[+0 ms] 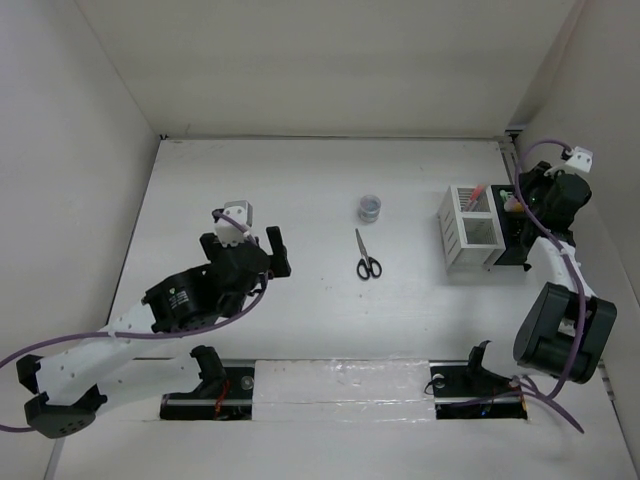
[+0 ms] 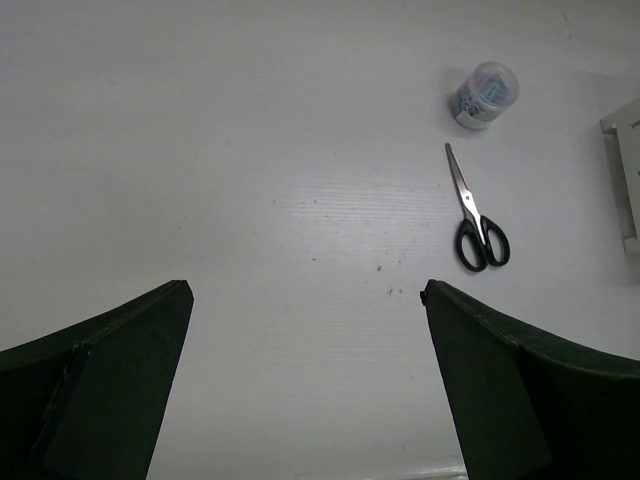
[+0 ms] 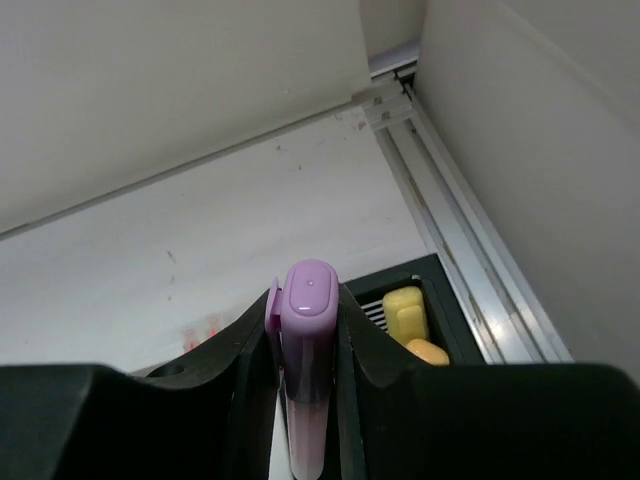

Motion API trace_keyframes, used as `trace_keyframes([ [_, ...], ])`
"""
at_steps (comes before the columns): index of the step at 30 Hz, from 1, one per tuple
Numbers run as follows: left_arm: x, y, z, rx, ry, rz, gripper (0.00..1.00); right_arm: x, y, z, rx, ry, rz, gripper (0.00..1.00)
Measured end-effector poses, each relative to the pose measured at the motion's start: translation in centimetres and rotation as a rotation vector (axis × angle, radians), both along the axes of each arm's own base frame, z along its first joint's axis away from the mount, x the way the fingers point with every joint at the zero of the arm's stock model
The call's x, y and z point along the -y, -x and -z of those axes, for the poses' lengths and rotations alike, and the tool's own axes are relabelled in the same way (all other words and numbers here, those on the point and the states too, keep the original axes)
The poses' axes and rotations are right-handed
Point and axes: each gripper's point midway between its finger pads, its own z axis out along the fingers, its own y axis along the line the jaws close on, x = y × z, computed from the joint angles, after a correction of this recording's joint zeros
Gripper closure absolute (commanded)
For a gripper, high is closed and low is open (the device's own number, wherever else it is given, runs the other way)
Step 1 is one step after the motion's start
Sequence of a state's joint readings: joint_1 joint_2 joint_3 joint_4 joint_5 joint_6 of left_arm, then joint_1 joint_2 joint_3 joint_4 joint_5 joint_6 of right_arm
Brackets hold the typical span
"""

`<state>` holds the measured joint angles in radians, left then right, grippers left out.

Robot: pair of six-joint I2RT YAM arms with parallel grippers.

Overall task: Sort the stationery into containers
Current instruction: Place the stationery in the storage box.

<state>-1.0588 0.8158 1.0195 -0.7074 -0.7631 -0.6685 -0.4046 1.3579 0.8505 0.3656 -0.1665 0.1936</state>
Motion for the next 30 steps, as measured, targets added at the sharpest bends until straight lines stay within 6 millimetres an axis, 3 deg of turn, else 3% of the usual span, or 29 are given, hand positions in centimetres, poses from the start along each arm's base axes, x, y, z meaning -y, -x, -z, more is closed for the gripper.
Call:
trace_keyframes([
  [6, 0.5, 0.3, 0.1, -0.002, 0.019, 0.039, 0.00, 0.0, -0.8, -1.2, 0.060, 0.041, -0.036, 1.00],
  [14, 0.6, 0.7, -0.3, 0.009, 0.043, 0.073, 0.00, 0.6, -1.5, 0.7, 0.026, 0.055, -0.032, 1.00],
  [16, 0.6, 0.8, -0.5, 0.013, 0.052, 0.081, 0.00, 0.8, -1.5, 1.0, 0.018, 0.057, -0.028, 0.92],
  [17, 0.6, 0.8, -0.6, 0.015, 0.056, 0.085, 0.00, 0.9, -1.5, 1.1, 0.015, 0.058, -0.023, 0.81],
  [23, 0.7, 0.8, -0.8, 0.022, 0.063, 0.092, 0.00, 1.8, -1.3, 1.1, 0.010, 0.069, 0.019, 0.39],
  [24, 0.7, 0.8, -0.8, 0.021, 0.063, 0.093, 0.00, 1.8, -1.4, 1.1, 0.010, 0.069, 0.020, 0.08],
  [25, 0.7, 0.8, -0.8, 0.021, 0.063, 0.094, 0.00, 1.8, -1.4, 1.2, 0.010, 0.065, 0.024, 0.00],
  [30, 0.8, 0.8, -0.8, 0.021, 0.064, 0.095, 0.00, 1.6, -1.4, 1.0, 0.012, 0.072, 0.033, 0.00],
])
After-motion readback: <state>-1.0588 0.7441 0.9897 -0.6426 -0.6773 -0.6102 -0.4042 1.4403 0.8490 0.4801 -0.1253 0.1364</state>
